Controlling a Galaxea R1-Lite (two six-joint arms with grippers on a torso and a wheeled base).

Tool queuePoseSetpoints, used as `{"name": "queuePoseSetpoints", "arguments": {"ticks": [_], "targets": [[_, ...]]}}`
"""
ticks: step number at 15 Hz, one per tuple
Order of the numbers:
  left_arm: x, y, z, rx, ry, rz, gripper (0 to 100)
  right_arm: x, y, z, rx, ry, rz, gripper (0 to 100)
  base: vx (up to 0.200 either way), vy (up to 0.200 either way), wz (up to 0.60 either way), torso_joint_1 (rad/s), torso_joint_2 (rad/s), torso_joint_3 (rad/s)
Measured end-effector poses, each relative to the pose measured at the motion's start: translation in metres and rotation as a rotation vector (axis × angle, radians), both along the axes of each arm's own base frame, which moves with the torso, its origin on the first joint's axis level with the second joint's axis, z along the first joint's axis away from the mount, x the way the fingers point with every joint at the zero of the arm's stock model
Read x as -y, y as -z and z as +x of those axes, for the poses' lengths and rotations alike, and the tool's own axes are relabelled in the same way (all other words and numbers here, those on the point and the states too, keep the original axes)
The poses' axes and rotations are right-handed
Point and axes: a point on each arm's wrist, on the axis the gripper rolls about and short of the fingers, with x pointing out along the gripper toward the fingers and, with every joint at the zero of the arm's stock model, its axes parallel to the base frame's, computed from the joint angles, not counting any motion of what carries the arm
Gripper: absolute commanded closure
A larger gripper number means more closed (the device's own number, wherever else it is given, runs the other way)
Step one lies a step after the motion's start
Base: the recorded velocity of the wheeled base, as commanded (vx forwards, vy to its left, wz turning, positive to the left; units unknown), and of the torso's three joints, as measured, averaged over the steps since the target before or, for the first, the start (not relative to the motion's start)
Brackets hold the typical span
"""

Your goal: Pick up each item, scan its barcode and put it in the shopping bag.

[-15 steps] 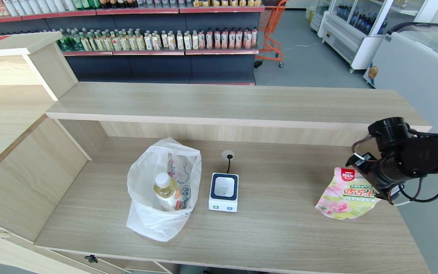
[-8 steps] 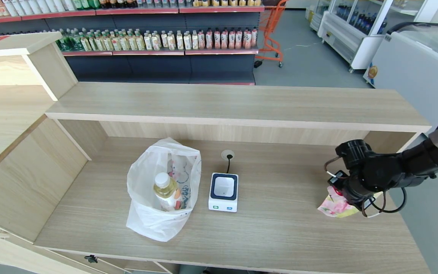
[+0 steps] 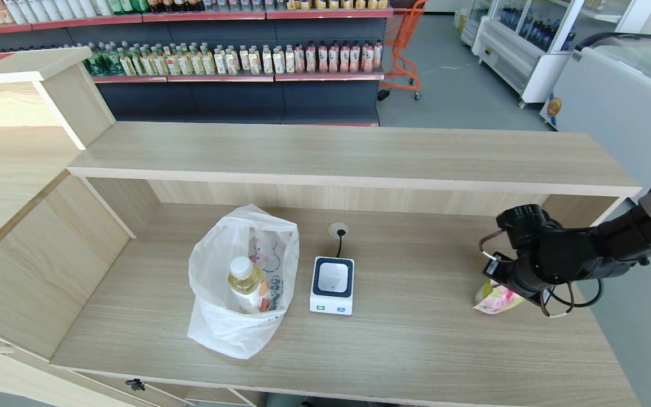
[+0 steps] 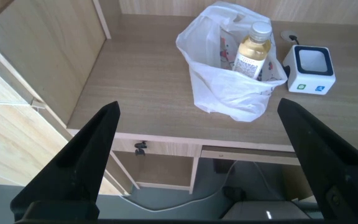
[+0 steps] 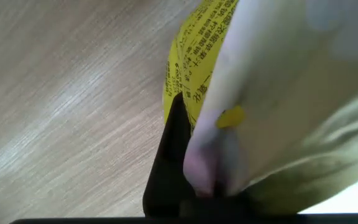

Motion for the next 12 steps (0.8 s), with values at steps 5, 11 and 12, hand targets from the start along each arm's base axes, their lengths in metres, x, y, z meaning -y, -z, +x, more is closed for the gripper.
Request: {"name": "queuePoseSetpoints", "arguments": {"ticks": [5, 11, 12], "targets": [[0.0, 0.0, 0.0, 0.0, 0.0, 0.0, 0, 0.002, -0.06, -0.055, 0.13, -0.717, 0.169, 100, 0.0, 0.0, 0.0, 0.0, 0.0, 0.0], [0.0, 0.0, 0.0, 0.0, 0.0, 0.0, 0, 0.009, -0.104, -0.122, 0.525, -1.522, 0.456, 100, 0.0, 0.0, 0.0, 0.0, 0.0, 0.0], [0.0, 0.0, 0.0, 0.0, 0.0, 0.0, 0, 0.003, -0.109, -0.131, 0.547, -1.571, 0.464, 100, 0.0, 0.0, 0.0, 0.0, 0.0, 0.0]]}}
